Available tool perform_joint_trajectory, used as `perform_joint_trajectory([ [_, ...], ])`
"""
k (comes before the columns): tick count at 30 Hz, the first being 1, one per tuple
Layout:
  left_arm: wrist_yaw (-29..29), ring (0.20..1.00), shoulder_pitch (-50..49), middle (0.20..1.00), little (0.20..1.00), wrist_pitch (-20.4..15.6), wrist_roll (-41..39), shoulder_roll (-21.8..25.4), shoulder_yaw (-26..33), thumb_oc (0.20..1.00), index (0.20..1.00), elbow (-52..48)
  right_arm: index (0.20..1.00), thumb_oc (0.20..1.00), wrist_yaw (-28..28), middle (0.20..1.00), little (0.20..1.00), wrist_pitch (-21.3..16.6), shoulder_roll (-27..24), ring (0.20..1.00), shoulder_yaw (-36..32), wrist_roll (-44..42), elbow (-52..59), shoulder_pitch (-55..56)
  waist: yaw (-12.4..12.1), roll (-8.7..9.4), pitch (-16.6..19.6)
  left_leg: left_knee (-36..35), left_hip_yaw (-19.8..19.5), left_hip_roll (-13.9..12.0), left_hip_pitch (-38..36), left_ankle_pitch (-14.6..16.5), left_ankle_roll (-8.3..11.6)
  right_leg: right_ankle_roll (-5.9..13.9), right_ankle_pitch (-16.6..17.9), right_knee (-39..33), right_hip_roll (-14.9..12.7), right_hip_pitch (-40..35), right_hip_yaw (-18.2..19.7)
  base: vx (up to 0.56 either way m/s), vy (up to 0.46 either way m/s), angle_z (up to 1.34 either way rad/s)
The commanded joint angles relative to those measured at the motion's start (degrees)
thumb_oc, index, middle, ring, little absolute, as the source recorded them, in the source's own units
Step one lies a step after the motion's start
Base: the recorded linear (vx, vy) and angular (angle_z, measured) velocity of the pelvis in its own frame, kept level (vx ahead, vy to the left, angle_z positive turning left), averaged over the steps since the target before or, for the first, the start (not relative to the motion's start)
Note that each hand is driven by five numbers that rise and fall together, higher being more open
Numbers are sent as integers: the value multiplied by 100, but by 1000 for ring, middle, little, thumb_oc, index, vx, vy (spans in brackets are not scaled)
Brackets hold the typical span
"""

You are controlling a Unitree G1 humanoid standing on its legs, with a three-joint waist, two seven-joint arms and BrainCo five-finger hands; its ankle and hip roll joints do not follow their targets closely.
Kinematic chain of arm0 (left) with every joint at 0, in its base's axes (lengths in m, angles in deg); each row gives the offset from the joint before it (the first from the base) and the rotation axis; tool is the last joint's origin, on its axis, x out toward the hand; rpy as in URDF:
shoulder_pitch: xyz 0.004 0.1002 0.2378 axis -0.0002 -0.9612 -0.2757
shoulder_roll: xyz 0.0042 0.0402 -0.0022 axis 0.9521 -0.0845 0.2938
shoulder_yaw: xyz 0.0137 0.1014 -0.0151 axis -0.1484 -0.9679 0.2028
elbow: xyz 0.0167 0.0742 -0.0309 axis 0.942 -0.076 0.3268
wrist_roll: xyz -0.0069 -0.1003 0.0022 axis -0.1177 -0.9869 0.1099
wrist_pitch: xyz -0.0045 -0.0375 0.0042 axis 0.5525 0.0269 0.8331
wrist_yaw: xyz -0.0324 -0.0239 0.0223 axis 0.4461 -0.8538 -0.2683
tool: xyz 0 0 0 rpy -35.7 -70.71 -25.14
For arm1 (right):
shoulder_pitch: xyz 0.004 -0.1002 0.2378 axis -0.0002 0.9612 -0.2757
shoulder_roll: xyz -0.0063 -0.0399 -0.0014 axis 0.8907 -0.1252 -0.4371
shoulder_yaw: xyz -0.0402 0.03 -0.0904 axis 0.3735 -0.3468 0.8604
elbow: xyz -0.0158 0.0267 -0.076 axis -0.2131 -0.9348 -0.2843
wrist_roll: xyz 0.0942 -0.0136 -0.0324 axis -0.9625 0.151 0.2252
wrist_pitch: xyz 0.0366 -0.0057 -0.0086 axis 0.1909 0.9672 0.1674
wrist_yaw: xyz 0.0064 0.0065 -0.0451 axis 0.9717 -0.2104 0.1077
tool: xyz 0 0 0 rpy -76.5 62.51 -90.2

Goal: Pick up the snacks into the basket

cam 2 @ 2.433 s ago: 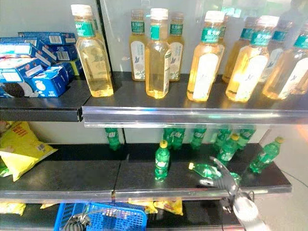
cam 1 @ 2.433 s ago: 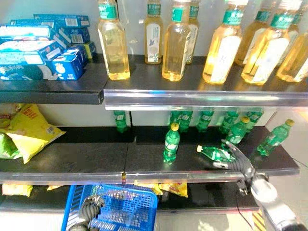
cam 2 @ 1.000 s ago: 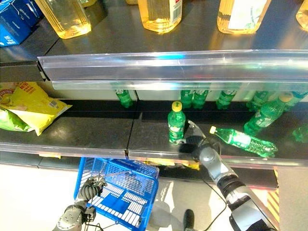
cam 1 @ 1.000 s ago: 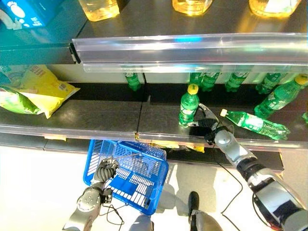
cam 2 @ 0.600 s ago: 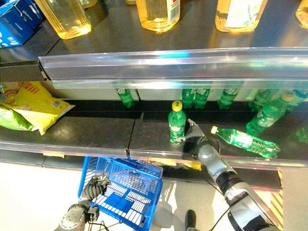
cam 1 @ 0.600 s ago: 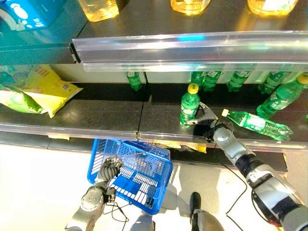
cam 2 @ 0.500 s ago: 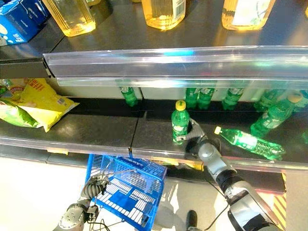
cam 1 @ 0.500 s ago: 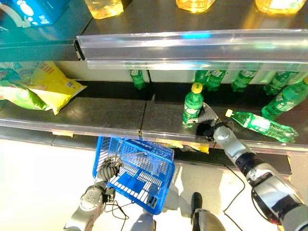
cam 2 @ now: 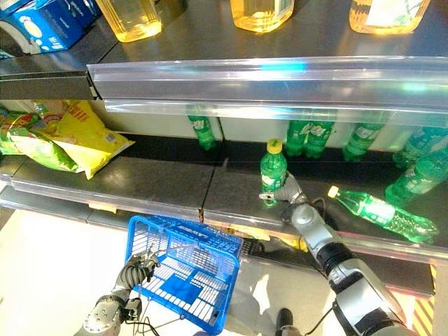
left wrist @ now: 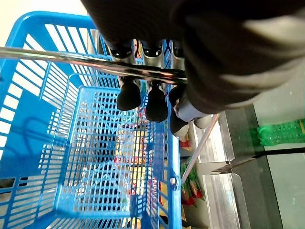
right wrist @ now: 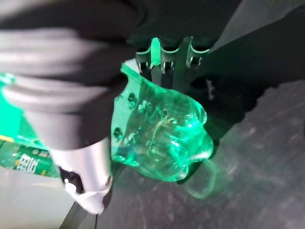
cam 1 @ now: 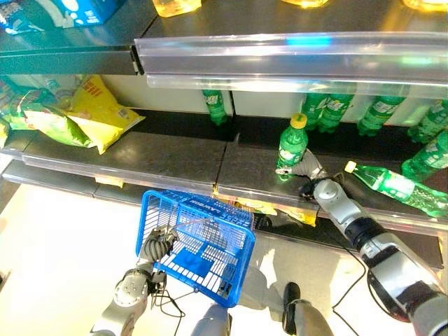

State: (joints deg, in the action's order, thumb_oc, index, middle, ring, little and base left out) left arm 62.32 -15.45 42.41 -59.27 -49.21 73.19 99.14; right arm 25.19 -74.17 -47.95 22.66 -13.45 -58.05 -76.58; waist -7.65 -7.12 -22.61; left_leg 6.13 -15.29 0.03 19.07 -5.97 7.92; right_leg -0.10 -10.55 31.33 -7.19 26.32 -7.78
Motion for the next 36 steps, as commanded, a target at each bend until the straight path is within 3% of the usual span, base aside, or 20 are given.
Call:
perform_joint_trajectory([
  [1, -74, 200, 125, 200, 200, -557, -31, 427, 27, 200, 200, -721, 1000, 1000, 153, 1000, 1000, -178, 158, 1000, 205, -191, -51, -337, -217, 80, -101, 679, 114, 250, 120, 479, -321, 662, -70, -587, -219, -756, 278, -34, -7, 17],
  [3, -65, 200, 117, 200, 200, -542, -36, 456, 33, 200, 200, -732, 1000, 1000, 153, 1000, 1000, -185, 181, 1000, 188, -231, -11, -338, -254, 74, -145, 805, 57, 280, 200, 511, -338, 643, -120, -428, -236, -696, 274, -23, -10, 10],
  [4, -65, 200, 117, 200, 200, -541, -37, 457, 33, 200, 200, -732, 959, 959, 153, 959, 959, -185, 181, 959, 187, -231, -11, -338, -253, 76, -145, 810, 55, 283, 204, 513, -338, 643, -124, -422, -239, -693, 273, -14, -4, 6],
  [5, -46, 200, 112, 200, 200, -536, -17, 492, 29, 200, 200, -748, 200, 200, 168, 200, 200, -200, 169, 200, 157, -277, 10, -295, -277, 68, -167, 874, 8, 310, 245, 525, -339, 640, -153, -368, -258, -677, 255, -5, 3, 6],
  [22, 18, 200, 43, 200, 200, -471, -26, 485, -106, 200, 200, -683, 200, 200, 91, 200, 200, -229, 338, 200, -80, -624, -135, -195, -291, 21, -78, 596, 45, 295, 101, 414, -306, 697, -46, -606, -319, -775, 272, -6, 24, 5],
  [29, 62, 200, -54, 200, 200, -359, 6, 356, -70, 200, 200, -314, 200, 200, 177, 200, 200, -297, 204, 200, -163, -842, 976, 105, -143, 102, -99, 646, 209, 255, 89, 451, -320, 706, 39, -679, -284, -755, 396, -34, 42, -2],
  [36, 10, 200, 146, 200, 200, -218, 328, 245, -105, 200, 200, 205, 200, 200, 477, 200, 200, -482, 30, 200, -274, -1447, 2463, 736, 127, 377, -130, 713, 452, 141, 72, 515, -338, 729, 167, -778, -180, -702, 581, -24, 24, -18],
])
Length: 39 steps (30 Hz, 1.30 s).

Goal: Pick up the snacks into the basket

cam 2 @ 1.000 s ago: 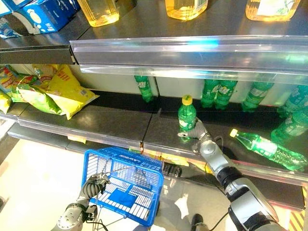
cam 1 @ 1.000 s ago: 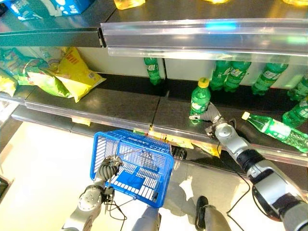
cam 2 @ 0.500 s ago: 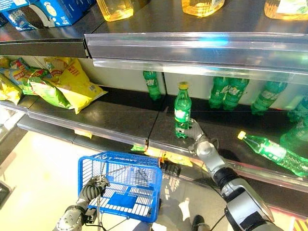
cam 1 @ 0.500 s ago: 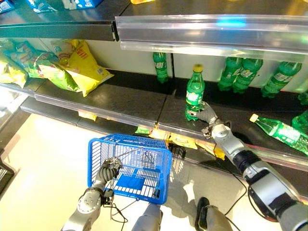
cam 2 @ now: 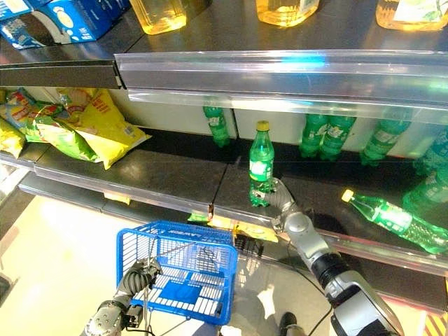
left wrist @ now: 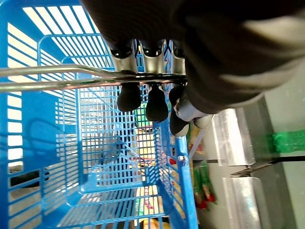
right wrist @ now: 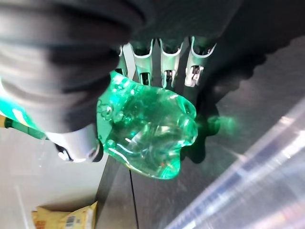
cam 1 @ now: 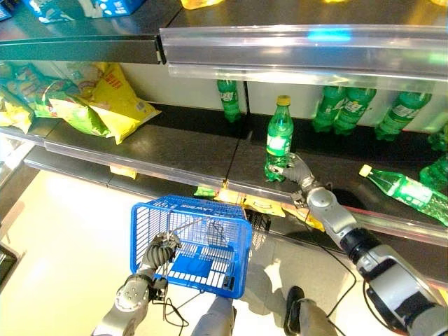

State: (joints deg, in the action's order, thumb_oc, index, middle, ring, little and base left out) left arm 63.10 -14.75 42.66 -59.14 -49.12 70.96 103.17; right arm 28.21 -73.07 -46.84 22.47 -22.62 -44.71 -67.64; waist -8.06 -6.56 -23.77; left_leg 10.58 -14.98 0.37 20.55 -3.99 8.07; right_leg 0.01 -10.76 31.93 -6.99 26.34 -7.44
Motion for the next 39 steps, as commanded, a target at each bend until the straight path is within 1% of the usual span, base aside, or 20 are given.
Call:
perform_joint_trajectory([
  [1, -70, 200, 76, 200, 200, -245, 317, 236, 114, 200, 200, -197, 200, 200, 176, 200, 200, -588, -84, 200, -260, -530, 1138, -151, 163, 321, -13, 266, 423, 105, -78, 317, -353, 719, 189, -840, -199, -706, 550, -14, 27, -11],
  [4, -91, 200, 243, 200, 200, -138, 490, 70, 63, 200, 200, 151, 200, 200, 474, 200, 200, -613, -189, 200, -214, -918, 1874, 329, 346, 504, 14, 172, 546, 17, -142, 304, -335, 738, 300, -1012, -130, -704, 648, -8, 30, -18],
  [5, -91, 200, 245, 200, 200, -141, 491, 68, 58, 200, 200, 156, 200, 200, 475, 200, 200, -609, -193, 200, -218, -919, 1882, 337, 340, 503, 16, 168, 549, 16, -145, 303, -336, 738, 302, -1015, -129, -705, 651, -4, 17, -23],
  [6, -113, 200, 390, 200, 200, -91, 640, 15, 37, 200, 200, 309, 200, 200, 654, 200, 200, -632, -257, 200, -196, -1159, 2241, 616, 443, 606, 38, 116, 628, -34, -159, 286, -321, 753, 365, -1122, -99, -710, 684, -2, 12, -21],
  [8, -160, 200, 474, 200, 200, -76, 698, -11, 45, 200, 200, 370, 200, 200, 740, 200, 200, -634, -302, 200, -189, -1243, 2431, 733, 482, 653, 51, 87, 676, -61, -161, 276, -316, 762, 401, -1174, -77, -700, 714, -4, 19, -24],
  [9, -155, 200, 620, 200, 200, -15, 833, -54, 17, 200, 200, 485, 200, 200, 955, 200, 200, -611, -471, 200, -155, -1361, 2884, 982, 580, 736, 68, 42, 744, -103, -165, 253, -298, 771, 451, -1270, -47, -690, 741, -3, 20, -23],
  [10, -155, 200, 623, 200, 200, -17, 834, -57, 13, 200, 200, 489, 200, 200, 955, 200, 200, -606, -476, 200, -159, -1362, 2892, 989, 575, 734, 70, 40, 747, -104, -165, 252, -298, 771, 453, -1272, -46, -690, 744, 1, 15, -24],
  [12, -226, 200, 891, 200, 200, 33, 929, -122, 8, 200, 200, 711, 200, 200, 1196, 200, 200, -606, -624, 200, -151, -1557, 3429, 1360, 707, 865, 85, -12, 827, -159, -183, 236, -283, 794, 526, -1404, 8, -688, 794, 8, 0, -22],
  [20, -441, 200, 1633, 200, 200, 80, 1008, -197, -39, 200, 200, 1170, 200, 200, 1789, 200, 200, -432, -872, 200, 282, -1831, 4047, 1927, 929, 1110, 3, 58, 966, -221, -133, 269, -270, 801, 614, -1491, 102, -604, 934, 1, 10, -17],
  [24, -550, 200, 2119, 200, 200, 49, 1003, -221, -110, 200, 200, 1372, 200, 200, 2098, 200, 200, -178, -784, 200, 886, -1517, 3526, 2093, 981, 1228, -59, 44, 1007, -261, -118, 263, -268, 799, 669, -1568, 145, -580, 976, 1, -4, -9],
  [27, -599, 200, 2313, 200, 200, 23, 965, -249, -193, 200, 200, 1390, 200, 200, 2161, 200, 200, -153, -732, 200, 1146, -1153, 3171, 1968, 979, 1260, -89, 39, 999, -267, -98, 254, -258, 802, 688, -1582, 145, -566, 966, -11, -17, -6],
  [28, -641, 200, 2486, 200, 200, -13, 920, -301, -287, 200, 200, 1418, 200, 200, 2166, 200, 200, -94, -553, 200, 1387, -945, 2681, 1864, 959, 1279, -124, 25, 981, -268, -77, 235, -248, 796, 702, -1591, 147, -549, 940, -7, -13, -6],
  [29, -641, 200, 2489, 200, 200, -15, 919, -297, -285, 200, 200, 1422, 200, 200, 2167, 200, 200, -104, -542, 200, 1392, -942, 2664, 1853, 962, 1283, -128, 25, 980, -268, -78, 234, -248, 796, 702, -1590, 146, -549, 940, -13, -24, -5],
  [30, -676, 200, 2672, 200, 200, -48, 885, -369, -410, 200, 200, 1424, 200, 200, 2076, 200, 200, -133, -331, 200, 1690, -323, 2022, 1525, 930, 1276, -157, 4, 955, -261, -56, 218, -240, 801, 716, -1606, 147, -534, 926, 0, 0, 0],
  [32, -714, 200, 2730, 200, 200, -88, 860, -384, -455, 200, 200, 1400, 200, 200, 1981, 200, 200, -190, -118, 200, 1804, -111, 1701, 1418, 916, 1281, -188, -7, 940, -260, -42, 206, -238, 802, 729, -1624, 139, -526, 914, 0, 0, 0],
  [33, -715, 200, 2751, 200, 200, -97, 837, -417, -483, 200, 200, 1390, 200, 200, 1920, 200, 200, -204, 9, 200, 1915, 247, 1417, 1282, 898, 1271, -195, -16, 924, -258, -34, 200, -235, 800, 734, -1632, 138, -516, 904, 0, -24, 3],
  [34, -757, 200, 2853, 200, 200, -140, 774, -513, -592, 200, 200, 1324, 200, 200, 1814, 200, 200, -152, 459, 200, 2004, 512, 582, 1176, 847, 1229, -231, -44, 900, -256, 1, 167, -228, 798, 750, -1645, 134, -493, 860, 0, 0, 0],
  [35, -758, 200, 2855, 200, 200, -142, 773, -508, -593, 200, 200, 1326, 200, 200, 1811, 200, 200, -165, 475, 200, 2006, 516, 561, 1168, 848, 1234, -232, -44, 898, -256, 3, 167, -227, 797, 750, -1645, 134, -492, 858, -8, -26, 6],
  [38, -820, 200, 3076, 200, 200, -142, 736, -617, -746, 200, 200, 1298, 200, 200, 1677, 200, 200, -121, 1065, 200, 2121, 784, -334, 994, 784, 1177, -287, -93, 859, -250, 61, 116, -219, 799, 761, -1649, 130, -445, 804, -1, -15, 8],
  [39, -820, 200, 3078, 200, 200, -142, 735, -614, -746, 200, 200, 1300, 200, 200, 1675, 200, 200, -128, 1073, 200, 2121, 786, -345, 988, 785, 1179, -288, -93, 858, -250, 62, 115, -219, 799, 761, -1648, 130, -444, 804, -3, -13, 8],
])
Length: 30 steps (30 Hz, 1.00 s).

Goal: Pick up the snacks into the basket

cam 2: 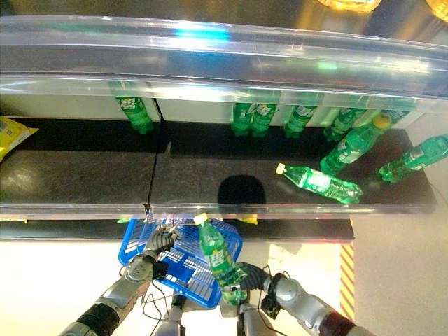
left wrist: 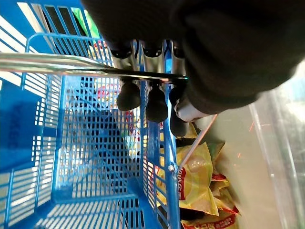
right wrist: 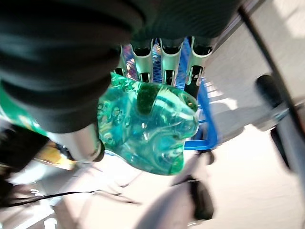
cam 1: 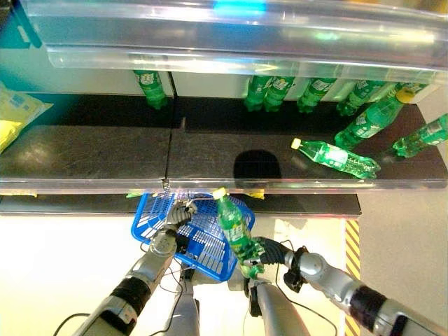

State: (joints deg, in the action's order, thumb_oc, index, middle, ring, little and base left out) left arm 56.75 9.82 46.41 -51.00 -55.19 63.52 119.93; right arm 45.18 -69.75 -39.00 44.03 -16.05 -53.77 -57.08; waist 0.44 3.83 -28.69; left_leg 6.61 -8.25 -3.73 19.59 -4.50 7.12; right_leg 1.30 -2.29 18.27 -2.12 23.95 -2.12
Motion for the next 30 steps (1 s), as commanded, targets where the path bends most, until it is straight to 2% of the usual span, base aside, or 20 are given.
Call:
perform_joint_trajectory([
  [1, -216, 200, 717, 200, 200, -524, -63, -21, -77, 200, 200, -448, 200, 200, -75, 200, 200, -383, 534, 200, -2, 211, 109, -196, -104, 105, 173, 302, 164, 165, 198, 151, -120, 674, -73, -279, -361, -175, 249, -6, -17, 5],
  [9, -266, 200, 907, 200, 200, -537, -125, -21, -231, 200, 200, -861, 200, 200, -412, 200, 200, -223, 1201, 200, -92, 466, -1264, -596, -243, 10, 59, 280, 99, 193, 278, 127, -132, 664, -65, -272, -350, -102, 175, 1, -2, 2],
  [18, -293, 200, 957, 200, 200, -513, -109, -46, -351, 200, 200, -1270, 200, 200, -632, 200, 200, 12, 1555, 200, -62, 1044, -2085, -1018, -354, -79, -14, 272, 49, 229, 356, 107, -136, 656, -62, -241, -376, -49, 99, -5, -6, 4],
  [20, -301, 200, 995, 200, 200, -469, -149, -60, -406, 200, 200, -1364, 200, 200, -884, 200, 200, 173, 1700, 200, -418, 832, -2733, -1149, -397, -120, -31, 275, 39, 248, 385, 99, -144, 657, -42, -237, -381, -25, 80, 0, 0, 0],
  [23, -273, 200, 1046, 200, 200, -424, -195, -97, -510, 200, 200, -1399, 200, 200, -896, 200, 200, 280, 1774, 200, -607, 693, -3094, -1292, -445, -163, -45, 275, 12, 261, 408, 90, -148, 656, -43, -232, -391, -25, 48, 0, 0, 0],
  [24, -255, 200, 1107, 200, 200, -378, -233, -119, -561, 200, 200, -1467, 200, 200, -967, 200, 200, 407, 1785, 200, -1013, 234, -3448, -1361, -488, -223, -66, 268, -9, 281, 427, 78, -155, 655, -38, -220, -409, -15, 9, 0, 0, 0],
  [30, -188, 200, 1246, 200, 200, -304, -274, -167, -727, 200, 200, -1542, 200, 200, -1340, 200, 200, 485, 1702, 200, -1825, -740, -3758, -1459, -589, -367, -110, 253, -76, 333, 507, 52, -171, 678, -38, -201, -474, 16, -101, -3, -1, 18],
])
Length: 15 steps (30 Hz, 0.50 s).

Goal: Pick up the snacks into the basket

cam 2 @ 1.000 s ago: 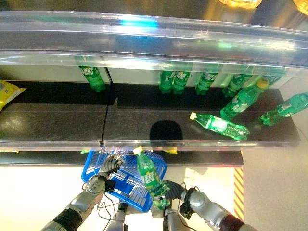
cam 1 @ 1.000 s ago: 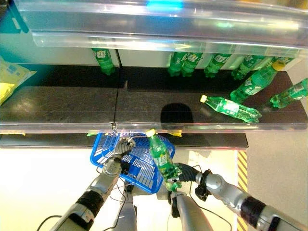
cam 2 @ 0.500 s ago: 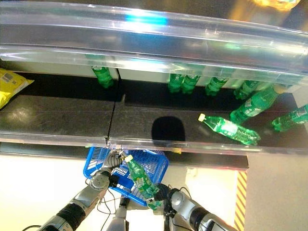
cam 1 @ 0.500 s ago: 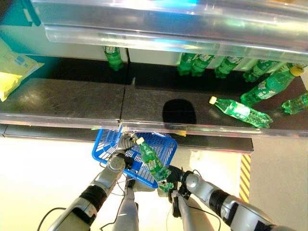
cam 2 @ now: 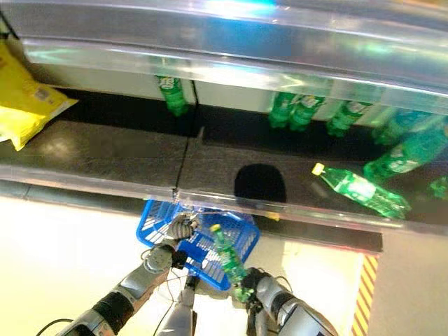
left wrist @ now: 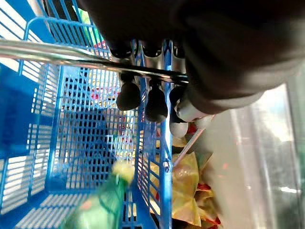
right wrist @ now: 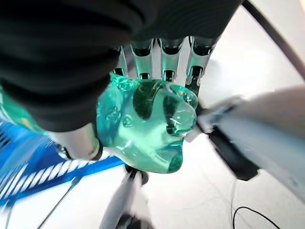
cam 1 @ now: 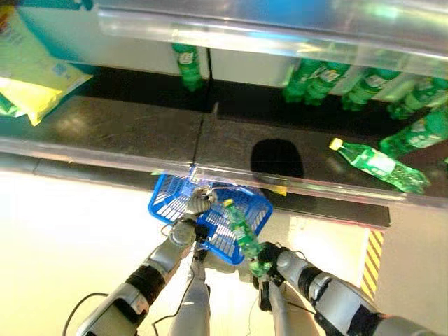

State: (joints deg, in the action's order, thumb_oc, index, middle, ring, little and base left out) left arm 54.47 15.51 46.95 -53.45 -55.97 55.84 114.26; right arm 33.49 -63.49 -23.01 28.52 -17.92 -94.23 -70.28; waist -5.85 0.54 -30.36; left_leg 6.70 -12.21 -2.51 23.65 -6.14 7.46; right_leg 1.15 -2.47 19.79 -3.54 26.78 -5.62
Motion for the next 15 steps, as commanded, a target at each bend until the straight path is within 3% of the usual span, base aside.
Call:
perform_joint_trajectory([
  [1, 40, 200, 678, 200, 200, -358, -29, -89, 39, 200, 200, -975, 200, 200, -172, 200, 200, -141, 104, 200, -275, -555, 288, -139, 39, -37, 57, 247, 319, 212, 103, 217, -206, 692, -20, -350, -333, -265, 248, 4, 13, 18],
  [6, 63, 200, 654, 200, 200, -326, -47, -110, 3, 200, 200, -1061, 200, 200, -266, 200, 200, -196, 83, 200, -609, -1112, 295, 63, 18, -71, 57, 269, 294, 240, 170, 231, -216, 695, -35, -342, -376, -230, 207, 2, 5, 4],
  [15, 56, 200, 520, 200, 200, -313, -80, -62, 26, 200, 200, -1216, 200, 200, -353, 200, 200, -252, 106, 200, -598, -1192, 379, 169, 45, -43, 57, 327, 321, 242, 287, 241, -221, 679, -24, -297, -364, -92, 230, 0, 0, 0],
])
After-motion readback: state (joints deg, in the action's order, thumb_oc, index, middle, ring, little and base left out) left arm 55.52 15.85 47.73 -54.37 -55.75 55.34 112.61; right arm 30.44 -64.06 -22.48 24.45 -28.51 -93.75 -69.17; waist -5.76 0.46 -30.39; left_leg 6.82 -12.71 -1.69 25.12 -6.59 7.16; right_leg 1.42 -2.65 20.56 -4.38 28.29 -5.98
